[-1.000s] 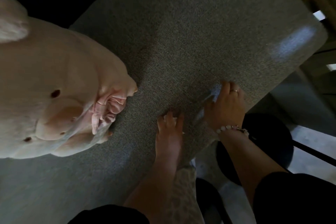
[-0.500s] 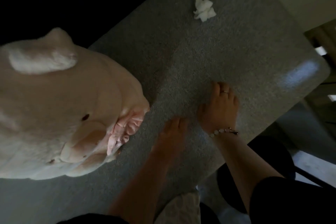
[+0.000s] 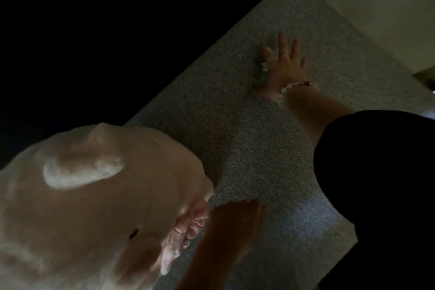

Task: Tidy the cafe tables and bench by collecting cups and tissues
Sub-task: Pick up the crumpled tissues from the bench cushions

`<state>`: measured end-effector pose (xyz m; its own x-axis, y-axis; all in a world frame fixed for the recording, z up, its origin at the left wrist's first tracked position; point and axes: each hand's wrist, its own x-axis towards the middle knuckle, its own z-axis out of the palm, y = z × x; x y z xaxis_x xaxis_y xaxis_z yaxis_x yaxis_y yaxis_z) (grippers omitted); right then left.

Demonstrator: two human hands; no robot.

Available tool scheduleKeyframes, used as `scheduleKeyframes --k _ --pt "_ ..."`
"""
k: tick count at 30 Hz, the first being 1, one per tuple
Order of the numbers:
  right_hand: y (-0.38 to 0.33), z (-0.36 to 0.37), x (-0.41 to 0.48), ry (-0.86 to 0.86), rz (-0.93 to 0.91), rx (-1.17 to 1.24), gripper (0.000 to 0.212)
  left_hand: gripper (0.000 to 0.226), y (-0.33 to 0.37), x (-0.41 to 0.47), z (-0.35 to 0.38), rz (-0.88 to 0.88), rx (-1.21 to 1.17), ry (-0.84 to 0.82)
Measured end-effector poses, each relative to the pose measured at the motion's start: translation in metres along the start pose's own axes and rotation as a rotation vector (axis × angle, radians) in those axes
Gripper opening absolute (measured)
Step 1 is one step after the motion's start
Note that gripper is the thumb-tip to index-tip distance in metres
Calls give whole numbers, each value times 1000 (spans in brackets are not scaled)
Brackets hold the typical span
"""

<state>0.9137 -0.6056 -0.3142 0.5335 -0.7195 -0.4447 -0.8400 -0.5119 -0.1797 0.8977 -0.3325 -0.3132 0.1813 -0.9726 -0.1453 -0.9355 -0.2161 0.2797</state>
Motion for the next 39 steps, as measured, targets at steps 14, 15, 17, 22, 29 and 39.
scheduleKeyframes --k 14,15,17,22,29,39 --pt "-3 43 0 160 -77 -57 79 38 7 11 3 -44 -60 22" --pt "-5 44 -3 163 -81 -58 75 38 9 11 2 -50 -60 19" --pt "-9 41 -11 150 -83 -59 64 38 13 12 -4 -65 -51 15" --pt "-7 18 -48 158 -156 -151 35 29 19 19 -35 -38 -64 -62" --pt "-12 -39 -139 119 -200 -113 26 14 26 36 -136 -119 77 -95" --pt "-85 -134 -293 330 -250 -167 38 24 15 -43 -281 -107 285 -6"
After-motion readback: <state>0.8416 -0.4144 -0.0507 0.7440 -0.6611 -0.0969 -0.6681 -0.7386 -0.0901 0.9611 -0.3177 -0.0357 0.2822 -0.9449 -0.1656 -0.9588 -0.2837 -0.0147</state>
